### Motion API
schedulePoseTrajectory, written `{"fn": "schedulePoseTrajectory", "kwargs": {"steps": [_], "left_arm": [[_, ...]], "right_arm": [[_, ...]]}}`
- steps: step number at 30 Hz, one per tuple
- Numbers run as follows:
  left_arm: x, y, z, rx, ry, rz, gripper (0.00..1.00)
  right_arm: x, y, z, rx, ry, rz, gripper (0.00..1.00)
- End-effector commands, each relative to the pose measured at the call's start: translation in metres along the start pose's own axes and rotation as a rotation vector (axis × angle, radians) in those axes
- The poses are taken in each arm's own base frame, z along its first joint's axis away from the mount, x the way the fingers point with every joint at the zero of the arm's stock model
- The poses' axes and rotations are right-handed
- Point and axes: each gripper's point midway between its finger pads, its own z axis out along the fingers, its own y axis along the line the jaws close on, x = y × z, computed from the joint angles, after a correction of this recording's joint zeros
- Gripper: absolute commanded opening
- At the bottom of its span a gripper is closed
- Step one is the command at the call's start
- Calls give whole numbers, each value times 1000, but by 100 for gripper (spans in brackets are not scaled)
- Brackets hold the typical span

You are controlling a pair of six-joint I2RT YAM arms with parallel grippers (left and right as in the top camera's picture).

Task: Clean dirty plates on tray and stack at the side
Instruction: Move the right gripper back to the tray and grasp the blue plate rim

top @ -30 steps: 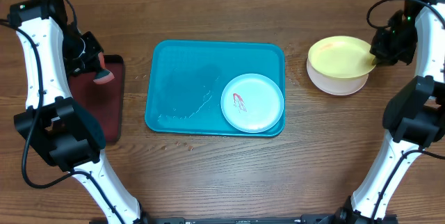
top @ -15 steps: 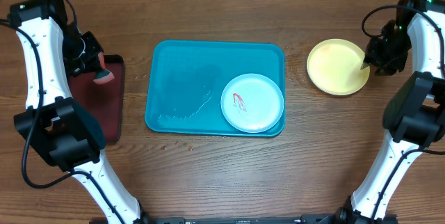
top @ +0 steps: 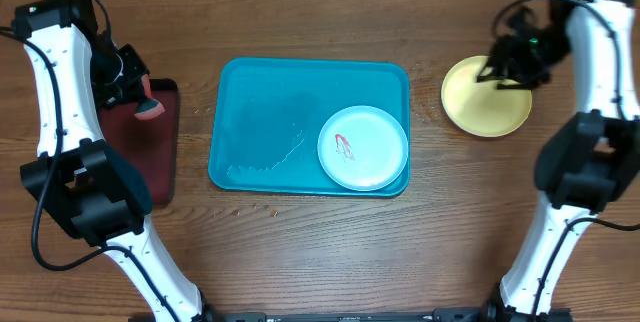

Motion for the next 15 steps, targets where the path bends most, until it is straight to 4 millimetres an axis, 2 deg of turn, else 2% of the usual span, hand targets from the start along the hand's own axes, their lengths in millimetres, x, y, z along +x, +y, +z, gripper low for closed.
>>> {"fn": "schedulePoseTrajectory", "kwargs": {"steps": [1,6,10,15], "left_arm": [[1,-10,-17,9,-47,28,4],[1,-11,-16,8,-46,31,5],[0,-11,-17,7,-49,31,4],[0,-12,-17,8,-52,31,4]], "right_arm": [[-3,65,14,-12,-20,-258,45],[3,88,58,150,38,-403,45],[10,90,88,293,78,-487,46],[19,95,117,317,104,-533,46]]}}
